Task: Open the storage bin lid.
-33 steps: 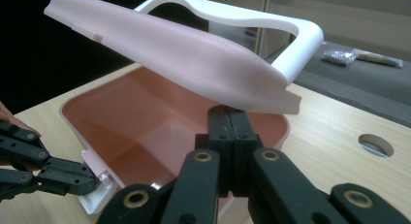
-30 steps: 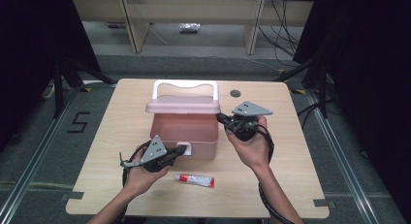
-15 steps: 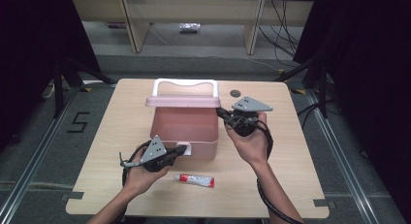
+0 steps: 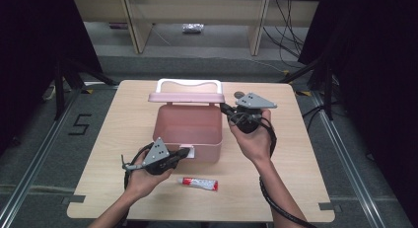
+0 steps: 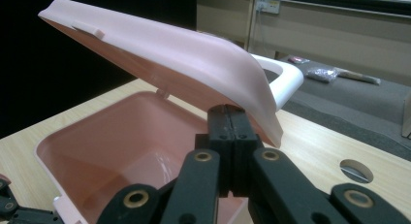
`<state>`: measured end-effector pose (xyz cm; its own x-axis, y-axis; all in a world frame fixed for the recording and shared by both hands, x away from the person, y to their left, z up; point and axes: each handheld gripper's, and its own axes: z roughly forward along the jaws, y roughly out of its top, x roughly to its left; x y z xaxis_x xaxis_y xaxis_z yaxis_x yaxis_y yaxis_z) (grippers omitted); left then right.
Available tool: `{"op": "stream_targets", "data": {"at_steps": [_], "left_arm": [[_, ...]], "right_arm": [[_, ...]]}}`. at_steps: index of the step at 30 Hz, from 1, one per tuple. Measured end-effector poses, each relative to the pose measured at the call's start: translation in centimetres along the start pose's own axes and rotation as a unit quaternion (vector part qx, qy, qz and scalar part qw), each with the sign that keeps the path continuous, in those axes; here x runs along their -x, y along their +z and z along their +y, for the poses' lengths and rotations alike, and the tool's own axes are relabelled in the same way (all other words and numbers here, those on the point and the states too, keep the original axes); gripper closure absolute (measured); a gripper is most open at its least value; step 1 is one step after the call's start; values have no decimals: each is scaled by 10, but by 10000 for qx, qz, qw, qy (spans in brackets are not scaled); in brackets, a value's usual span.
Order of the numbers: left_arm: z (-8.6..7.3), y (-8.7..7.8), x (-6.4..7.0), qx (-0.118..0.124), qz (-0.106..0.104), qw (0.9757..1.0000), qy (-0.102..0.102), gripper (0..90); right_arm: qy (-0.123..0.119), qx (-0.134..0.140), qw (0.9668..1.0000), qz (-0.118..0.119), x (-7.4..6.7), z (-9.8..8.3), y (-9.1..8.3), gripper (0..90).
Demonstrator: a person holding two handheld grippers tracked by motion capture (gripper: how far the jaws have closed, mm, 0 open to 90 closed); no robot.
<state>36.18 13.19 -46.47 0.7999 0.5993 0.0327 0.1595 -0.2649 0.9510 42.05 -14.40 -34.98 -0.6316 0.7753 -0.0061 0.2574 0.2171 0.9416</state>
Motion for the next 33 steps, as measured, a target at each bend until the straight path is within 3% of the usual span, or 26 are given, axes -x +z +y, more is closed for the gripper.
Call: {"op": "stream_targets", "data": {"at_steps": [7,8,9,11,12,14,19,27,30,33], "left_arm": [[0,0,0,1,-3,10000,-4,897],[0,0,0,-6,-6,10000,-2,897],[0,0,0,-3,-5,10000,-3,897],[0,0,0,-4,-3,10000,-1,897],[0,0,0,-4,-3,10000,-1,897],[0,0,0,-5,-5,10000,2,897],[0,0,0,-9,-6,10000,12,897],[0,0,0,-16,-10,10000,20,897],[0,0,0,-5,-6,10000,17,897],[0,0,0,7,1,10000,16,897]], "right_arm": [[50,102,9999,-50,2,2,3,900],[-96,99,9998,-112,4,3,3,900],[31,40,10000,-76,3,3,3,900],[41,88,9999,-114,2,4,5,900],[-106,105,9998,-139,5,5,5,900],[-3,78,9999,-128,4,5,6,900],[-5,85,9999,-126,6,7,7,900],[-142,113,9996,-221,9,12,10,900],[68,67,9998,-150,7,12,10,900],[3,104,9998,-165,8,13,11,900]]}}
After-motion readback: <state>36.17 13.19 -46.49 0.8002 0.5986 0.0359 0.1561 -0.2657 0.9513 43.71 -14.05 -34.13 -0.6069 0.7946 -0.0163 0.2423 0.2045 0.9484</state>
